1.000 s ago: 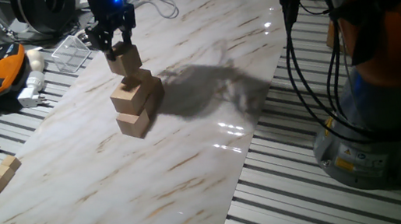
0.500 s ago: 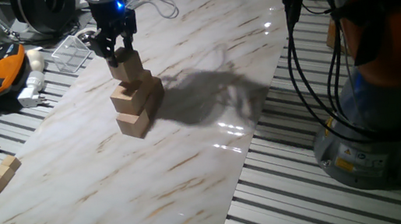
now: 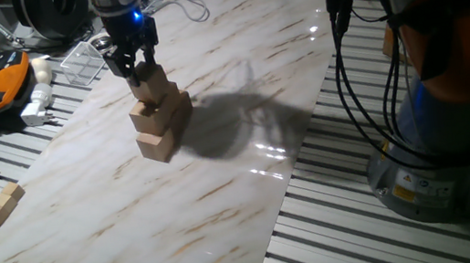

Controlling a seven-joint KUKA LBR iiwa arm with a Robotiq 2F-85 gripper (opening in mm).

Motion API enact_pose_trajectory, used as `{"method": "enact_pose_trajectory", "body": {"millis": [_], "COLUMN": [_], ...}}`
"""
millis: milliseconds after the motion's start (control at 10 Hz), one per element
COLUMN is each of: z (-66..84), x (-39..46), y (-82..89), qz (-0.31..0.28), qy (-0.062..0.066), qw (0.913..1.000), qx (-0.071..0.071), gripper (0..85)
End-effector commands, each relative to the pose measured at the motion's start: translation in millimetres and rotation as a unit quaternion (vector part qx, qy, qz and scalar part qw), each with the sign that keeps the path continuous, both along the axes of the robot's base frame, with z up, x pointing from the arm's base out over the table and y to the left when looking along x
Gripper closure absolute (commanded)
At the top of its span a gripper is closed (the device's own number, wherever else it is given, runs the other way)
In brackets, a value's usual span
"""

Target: Stack the blocks into a pyramid shape

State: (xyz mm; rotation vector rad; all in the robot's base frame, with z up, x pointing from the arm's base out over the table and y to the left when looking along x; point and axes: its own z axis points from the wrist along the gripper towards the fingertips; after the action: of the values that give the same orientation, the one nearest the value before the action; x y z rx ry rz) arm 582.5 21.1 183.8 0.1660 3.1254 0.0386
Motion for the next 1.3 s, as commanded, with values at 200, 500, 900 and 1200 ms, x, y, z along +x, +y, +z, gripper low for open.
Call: {"method": "enact_pose_trajectory", "body": {"millis": [200,500,900,1200], "z": [-2.1,-2.3,-2.3,-2.3], "x": [-1.2,-0.8,-1.1,-1.1], "y": [1.8,1.8,2.0,2.1], "qz": [0.003,0.004,-0.006,-0.010], "qy": [0.000,-0.001,0.001,0.004], "qw": [1.0000,0.9998,0.9997,0.9998], "qx": [-0.004,-0.017,-0.022,-0.017], "gripper": [85.0,68.0,34.0,17.0]}}
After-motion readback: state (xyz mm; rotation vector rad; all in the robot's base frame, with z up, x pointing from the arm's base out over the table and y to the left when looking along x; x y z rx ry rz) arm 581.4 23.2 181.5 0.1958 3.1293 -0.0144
